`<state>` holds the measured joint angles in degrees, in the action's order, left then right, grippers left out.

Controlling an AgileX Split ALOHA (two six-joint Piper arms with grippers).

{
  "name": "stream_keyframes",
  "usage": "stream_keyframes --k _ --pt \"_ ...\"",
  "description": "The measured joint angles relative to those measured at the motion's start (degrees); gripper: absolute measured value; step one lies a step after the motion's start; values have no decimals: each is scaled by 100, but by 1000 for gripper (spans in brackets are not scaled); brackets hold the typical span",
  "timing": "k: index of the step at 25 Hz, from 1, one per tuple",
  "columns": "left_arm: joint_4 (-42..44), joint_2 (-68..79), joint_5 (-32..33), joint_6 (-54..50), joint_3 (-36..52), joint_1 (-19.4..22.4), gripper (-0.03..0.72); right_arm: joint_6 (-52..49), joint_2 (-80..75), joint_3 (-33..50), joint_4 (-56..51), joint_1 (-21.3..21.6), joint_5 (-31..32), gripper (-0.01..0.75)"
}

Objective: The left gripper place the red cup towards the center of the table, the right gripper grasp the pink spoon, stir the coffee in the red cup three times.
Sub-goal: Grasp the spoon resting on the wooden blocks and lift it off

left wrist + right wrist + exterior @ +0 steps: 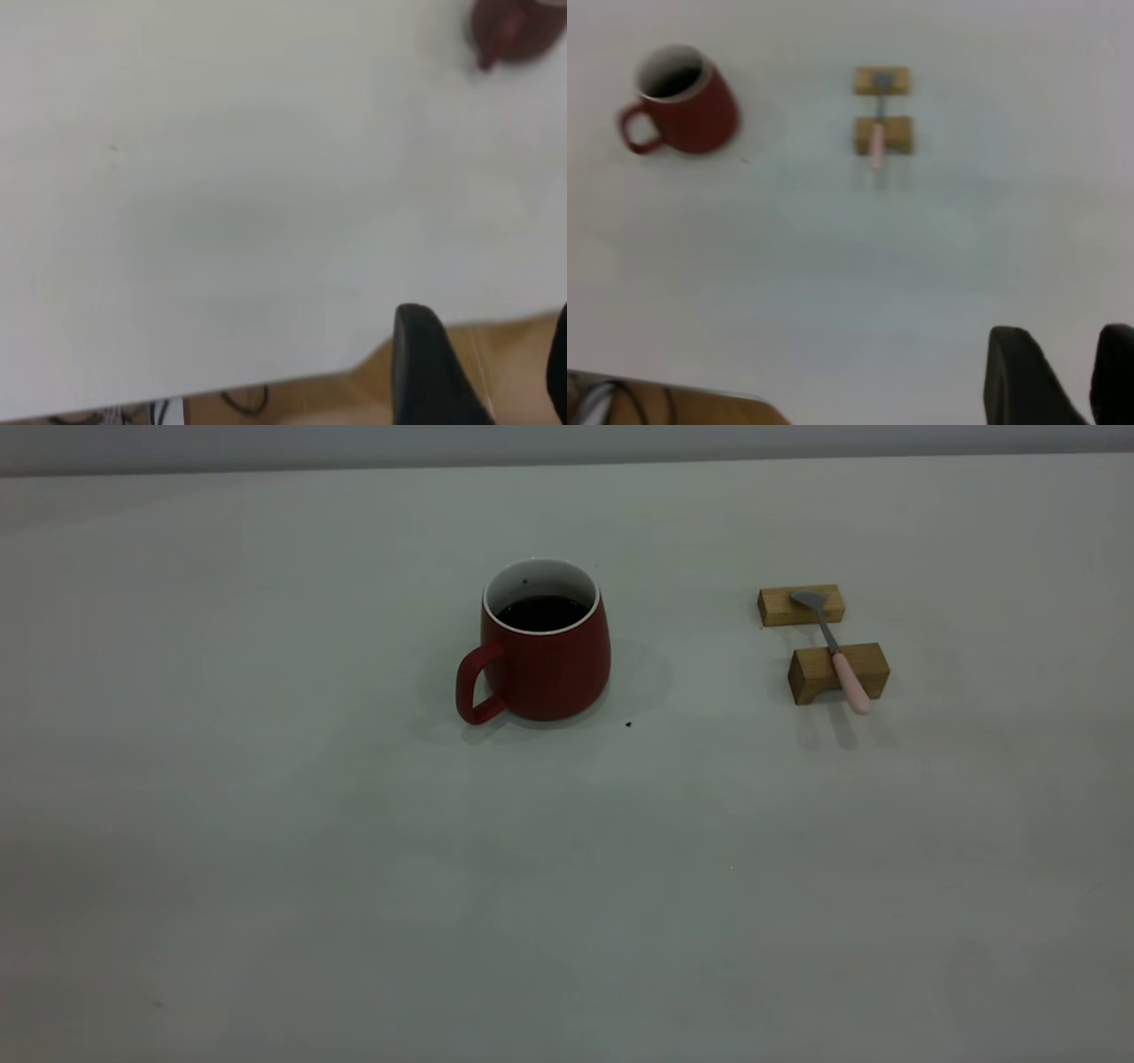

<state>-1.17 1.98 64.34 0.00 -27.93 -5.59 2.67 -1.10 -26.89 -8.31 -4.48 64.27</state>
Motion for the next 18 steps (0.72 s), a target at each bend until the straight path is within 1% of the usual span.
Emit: stream_keyframes --k 3,5,7,10,13,15,18 --pt "0 -285 25 0 0 331 407 0 -130 -26 -117 0 -140 245" --pt "0 -303 33 0 0 438 407 0 -423 -84 -126 0 -376 271" --pt "0 -303 39 0 0 446 407 106 -850 -159 -193 0 -800 319" --pt "0 -304 39 0 0 446 407 411 -1719 -253 -443 0 -1499 444" --pt "0 -304 39 0 0 446 407 667 -2688 -295 -801 0 -2242 552" --pt "0 -304 39 0 0 446 407 806 -3416 -360 -991 0 -2571 585" --pt "0 -304 39 0 0 446 407 1131 -4638 -542 -1237 0 -2767 595"
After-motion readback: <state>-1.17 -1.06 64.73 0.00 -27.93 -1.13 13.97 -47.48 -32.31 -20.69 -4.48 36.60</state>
